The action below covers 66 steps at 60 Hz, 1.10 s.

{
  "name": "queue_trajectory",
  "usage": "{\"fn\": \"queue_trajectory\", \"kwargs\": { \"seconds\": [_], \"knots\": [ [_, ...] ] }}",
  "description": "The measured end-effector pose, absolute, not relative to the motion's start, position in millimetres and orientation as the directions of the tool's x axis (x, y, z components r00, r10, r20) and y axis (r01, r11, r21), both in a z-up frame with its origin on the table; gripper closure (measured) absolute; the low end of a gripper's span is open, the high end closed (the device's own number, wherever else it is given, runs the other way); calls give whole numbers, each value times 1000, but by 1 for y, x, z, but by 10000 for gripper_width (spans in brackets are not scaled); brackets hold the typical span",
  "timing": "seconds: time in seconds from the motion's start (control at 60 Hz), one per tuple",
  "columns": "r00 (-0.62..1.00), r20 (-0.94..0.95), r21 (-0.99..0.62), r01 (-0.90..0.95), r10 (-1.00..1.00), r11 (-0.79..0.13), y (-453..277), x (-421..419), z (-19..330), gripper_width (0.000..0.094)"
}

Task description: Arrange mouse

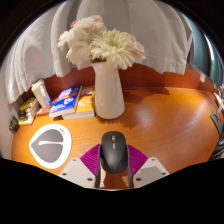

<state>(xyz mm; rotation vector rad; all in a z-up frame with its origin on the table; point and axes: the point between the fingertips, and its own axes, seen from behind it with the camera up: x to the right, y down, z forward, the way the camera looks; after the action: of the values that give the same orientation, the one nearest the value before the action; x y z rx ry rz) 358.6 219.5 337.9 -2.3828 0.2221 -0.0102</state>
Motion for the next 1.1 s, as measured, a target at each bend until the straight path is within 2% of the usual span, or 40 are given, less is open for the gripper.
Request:
{"fn": "queue_trajectory", "kwargs": {
  "seconds": [0.017,0.15,0.183,0.233,0.333,0.4,0.433,0.517,0.7,0.833,0.933,1.1],
  "knots": [
    [985,-53,-692,-156,-166,-705,204,348,342,559],
    [983,-52,-801,-146,-176,-581,236,330,461,557],
    [984,-45,-823,-135,-174,-551,238,320,477,558],
    [985,-47,-850,-127,-168,-511,248,300,520,558],
    [989,-35,-885,-96,-141,-456,265,254,554,558],
    [992,-37,-891,-87,-120,-445,275,217,561,556],
    [993,-29,-886,-77,-111,-457,281,200,554,556],
    [996,-18,-861,-61,-90,-505,296,162,511,554],
    [999,-15,-739,-38,-40,-672,302,98,364,554],
    [999,-16,-657,-41,-40,-753,294,84,289,556],
    [999,7,-614,-37,-52,-789,284,85,261,558],
    [997,20,-632,-43,-72,-774,284,85,262,549]
  ]
}}
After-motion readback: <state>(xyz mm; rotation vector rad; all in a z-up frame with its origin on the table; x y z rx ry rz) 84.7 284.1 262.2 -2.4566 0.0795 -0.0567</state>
